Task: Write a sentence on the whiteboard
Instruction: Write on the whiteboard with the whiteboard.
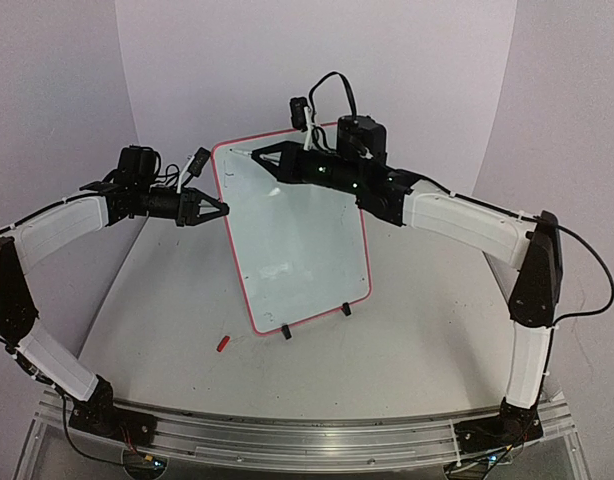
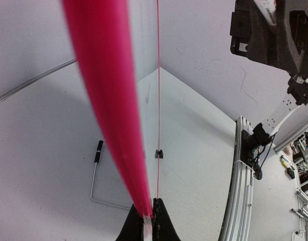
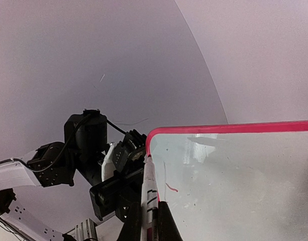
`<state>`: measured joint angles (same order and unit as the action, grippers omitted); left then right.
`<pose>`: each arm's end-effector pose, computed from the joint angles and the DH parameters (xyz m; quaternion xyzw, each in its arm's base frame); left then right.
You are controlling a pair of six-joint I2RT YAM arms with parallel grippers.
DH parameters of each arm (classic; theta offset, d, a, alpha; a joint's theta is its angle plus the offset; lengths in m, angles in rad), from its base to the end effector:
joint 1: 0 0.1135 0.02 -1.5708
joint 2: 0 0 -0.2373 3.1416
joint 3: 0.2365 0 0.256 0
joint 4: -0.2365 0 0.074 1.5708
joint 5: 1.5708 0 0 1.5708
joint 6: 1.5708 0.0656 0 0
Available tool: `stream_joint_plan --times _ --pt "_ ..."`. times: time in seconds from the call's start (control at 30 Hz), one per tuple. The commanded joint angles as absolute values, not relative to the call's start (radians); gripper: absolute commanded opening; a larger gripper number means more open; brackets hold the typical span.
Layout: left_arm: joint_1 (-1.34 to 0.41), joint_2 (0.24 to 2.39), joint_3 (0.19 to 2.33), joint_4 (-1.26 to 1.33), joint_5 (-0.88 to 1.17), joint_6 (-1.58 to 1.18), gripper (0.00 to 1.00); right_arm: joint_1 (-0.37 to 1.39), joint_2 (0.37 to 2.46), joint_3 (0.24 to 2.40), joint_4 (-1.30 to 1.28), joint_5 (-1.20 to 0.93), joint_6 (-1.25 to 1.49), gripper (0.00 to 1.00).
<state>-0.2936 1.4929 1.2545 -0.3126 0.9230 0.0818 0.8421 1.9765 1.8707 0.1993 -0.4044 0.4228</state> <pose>0.3240 -0.1526 0.2901 0.3594 0.7272 -0.4327 0.3935 0.3145 0.3911 0.3774 -0.2825 0.6142 0.5372 0.5043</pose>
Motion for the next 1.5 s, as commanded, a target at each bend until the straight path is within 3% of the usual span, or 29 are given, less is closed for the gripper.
stream_joint_plan --times 0.0,0.87,1.47 --pt "-0.328 1.512 1.243 -0.371 0.893 0.151 0.0 0.838 2.022 1.929 0.2 -0.38 0.411 0.0" --pt "-0.339 1.511 1.244 -0.379 0.885 0.159 0.0 0.839 1.956 1.759 0.178 -0.321 0.419 0.0" --pt "-0.341 1.51 1.244 -0.387 0.869 0.166 0.0 0.838 1.868 1.699 0.23 -0.474 0.444 0.0"
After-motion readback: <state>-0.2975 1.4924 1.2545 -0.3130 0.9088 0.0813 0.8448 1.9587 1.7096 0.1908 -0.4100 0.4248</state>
